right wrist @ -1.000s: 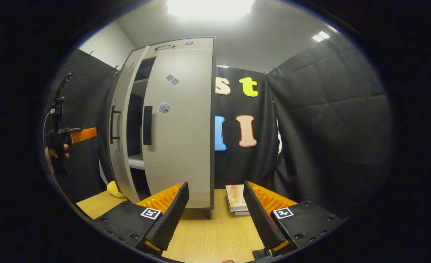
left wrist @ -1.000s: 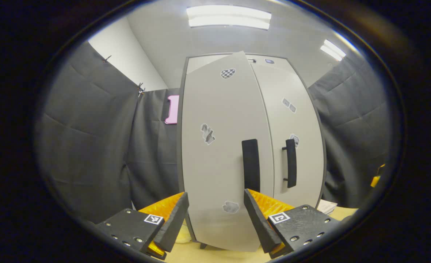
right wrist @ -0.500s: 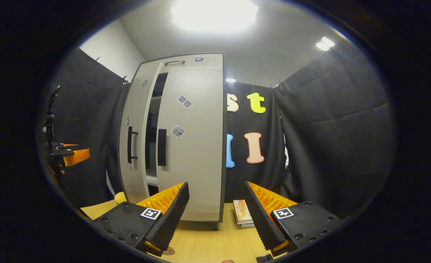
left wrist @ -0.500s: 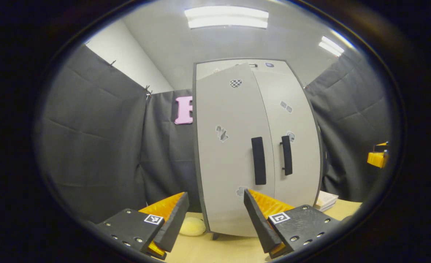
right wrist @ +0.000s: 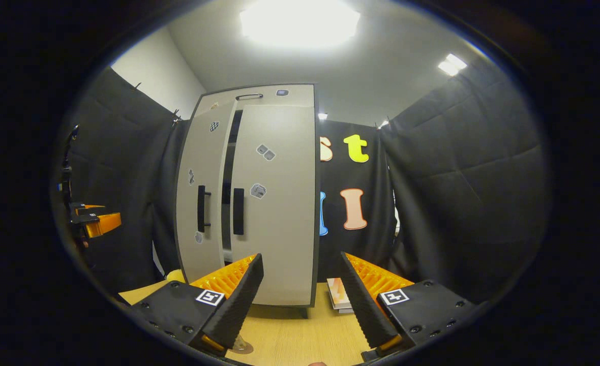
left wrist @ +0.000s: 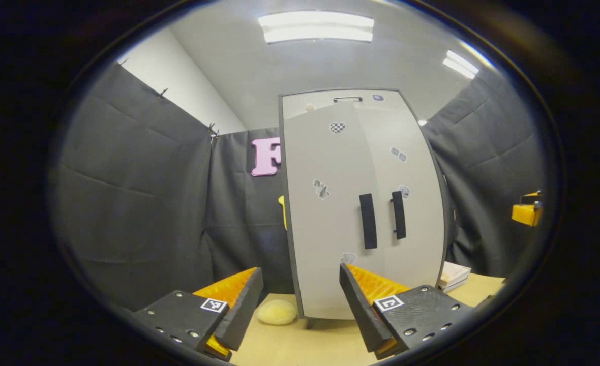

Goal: Grasp the bottle in the cabinet with the left hand and place it on the coaster, then close the right door with the right hand and the left door with the left hand.

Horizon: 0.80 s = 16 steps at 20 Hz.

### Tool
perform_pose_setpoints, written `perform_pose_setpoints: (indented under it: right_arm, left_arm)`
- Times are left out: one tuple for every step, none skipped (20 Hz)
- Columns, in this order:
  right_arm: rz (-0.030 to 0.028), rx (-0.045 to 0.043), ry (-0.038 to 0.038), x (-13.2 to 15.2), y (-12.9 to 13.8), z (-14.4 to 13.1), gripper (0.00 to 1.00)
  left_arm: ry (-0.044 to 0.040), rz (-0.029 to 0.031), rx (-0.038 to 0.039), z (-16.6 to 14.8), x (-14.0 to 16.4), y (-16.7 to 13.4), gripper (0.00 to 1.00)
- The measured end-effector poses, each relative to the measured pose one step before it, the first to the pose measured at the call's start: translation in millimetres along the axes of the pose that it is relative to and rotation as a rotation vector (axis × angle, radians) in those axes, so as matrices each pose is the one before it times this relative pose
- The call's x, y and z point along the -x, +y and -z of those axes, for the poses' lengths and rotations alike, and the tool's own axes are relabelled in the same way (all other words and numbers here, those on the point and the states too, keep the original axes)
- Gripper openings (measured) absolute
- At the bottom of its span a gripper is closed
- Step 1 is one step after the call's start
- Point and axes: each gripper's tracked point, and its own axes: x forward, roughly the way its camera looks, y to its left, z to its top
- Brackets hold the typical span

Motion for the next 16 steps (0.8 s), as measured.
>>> perform_pose_setpoints:
  right_arm:
    - [0.00218, 0.00222, -0.00418, 3.82, 0.11, -1.85, 0.92]
    - [0.00095, 0.0024, -0.00293, 3.03, 0.95, -0.94, 0.92]
    - [0.00251, 0.00166, -0.00362, 3.24, 0.43, -1.42, 0.92]
    - [0.00206, 0.0003, -0.00278, 3.29, 0.08, -0.97, 0.92]
    - [-0.00129, -0.0022, -0.00403, 3.59, 1.54, -0.98, 0.92]
    - [0.00114, -0.00192, -0.0028, 2.42, 0.6, -0.92, 0.92]
    - [0.00148, 0.00066, -0.00223, 3.18, -0.3, -0.53, 0.92]
    - [0.00347, 0.00119, -0.00107, 2.59, 0.49, 0.18, 0.92]
    - [0.00169, 0.0003, -0.00009, 2.86, 0.44, -0.34, 0.92]
    - [0.00148, -0.00167, 0.00107, 2.59, 0.61, 0.19, 0.92]
    - [0.00028, -0.00208, 0.00103, 2.3, 0.41, -0.28, 0.95]
    - [0.00181, -0.00083, 0.00043, 1.71, 0.24, 0.37, 0.95]
    - [0.00191, 0.00132, -0.00029, 2.87, -0.04, -0.54, 0.92]
    - [0.00009, 0.00351, -0.00045, 2.86, 0.86, 0.03, 0.92]
    - [0.00079, 0.00467, 0.00005, 3.14, 0.41, 0.08, 0.92]
    - [0.00145, 0.00404, -0.00049, 3.16, -0.12, 0.09, 0.92]
  left_arm:
    - [0.00159, 0.00252, -0.00399, 0.48, 3.88, 2.05, 0.9]
    - [0.00163, 0.00012, -0.00418, 1.08, 1.86, 0.5, 0.9]
    - [-0.00028, 0.00003, -0.00225, -0.63, 1.32, 1.12, 0.9]
    - [0.00167, 0.00157, -0.00023, 0.86, 3.44, 1.7, 0.9]
    - [0.00125, -0.00007, 0.00064, 0.41, 3.55, 2.02, 0.9]
    - [0.00206, 0.00008, 0.00042, 1.02, 7.78, 3.75, 0.87]
    - [0.00129, -0.00061, 0.00091, 0.2, 4.88, 1.8, 0.89]
    - [0.00173, -0.00026, 0.00166, 0.52, 3.61, 1.45, 0.88]
    - [-0.00056, 0.00057, 0.00106, -0.3, 3.09, 1.77, 0.87]
    - [0.00062, -0.0021, -0.00013, 0.96, 3.09, 1.96, 0.89]
    - [-0.00023, 0.00023, 0.00007, 0.1, 2.0, 1.79, 0.9]
    - [0.00028, -0.00079, -0.0002, 0.01, 4.15, 1.74, 0.9]
    - [0.0012, -0.00102, -0.00022, 0.99, 3.25, 2.05, 0.9]
    - [0.0036, -0.00156, 0.00108, 2.27, 2.53, 2.14, 0.9]
    - [0.00554, -0.00148, 0.00425, 2.68, 3.26, 1.88, 0.89]
    - [0.00406, 0.00025, 0.00557, 1.98, 3.1, 1.06, 0.89]
